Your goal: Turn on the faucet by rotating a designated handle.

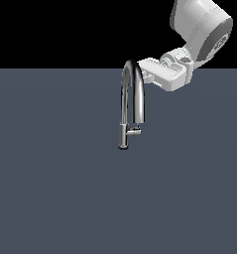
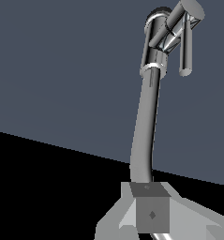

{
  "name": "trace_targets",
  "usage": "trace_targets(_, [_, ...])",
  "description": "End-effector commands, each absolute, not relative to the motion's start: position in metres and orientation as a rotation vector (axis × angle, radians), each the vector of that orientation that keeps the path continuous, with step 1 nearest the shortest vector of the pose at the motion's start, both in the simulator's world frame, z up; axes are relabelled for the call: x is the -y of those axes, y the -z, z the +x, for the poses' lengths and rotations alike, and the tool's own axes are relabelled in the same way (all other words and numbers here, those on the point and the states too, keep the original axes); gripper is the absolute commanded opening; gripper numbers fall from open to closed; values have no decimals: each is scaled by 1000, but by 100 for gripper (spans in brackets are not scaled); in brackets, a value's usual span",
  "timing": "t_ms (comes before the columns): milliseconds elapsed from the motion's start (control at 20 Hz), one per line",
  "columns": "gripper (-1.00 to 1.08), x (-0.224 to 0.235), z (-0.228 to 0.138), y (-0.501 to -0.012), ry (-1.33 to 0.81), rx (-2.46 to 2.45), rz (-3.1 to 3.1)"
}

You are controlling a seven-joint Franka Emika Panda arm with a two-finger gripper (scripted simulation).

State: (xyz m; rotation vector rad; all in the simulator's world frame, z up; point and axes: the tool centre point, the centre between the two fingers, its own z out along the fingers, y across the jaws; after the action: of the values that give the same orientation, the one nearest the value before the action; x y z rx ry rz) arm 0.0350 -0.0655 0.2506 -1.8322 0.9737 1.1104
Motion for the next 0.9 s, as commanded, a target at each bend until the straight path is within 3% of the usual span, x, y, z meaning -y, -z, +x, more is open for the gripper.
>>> trace_targets(0, [-100, 68, 41, -230, -1149, -1006, -1742])
trace_targets(850, [-100, 68, 55, -131, -1295, -1141, -1314])
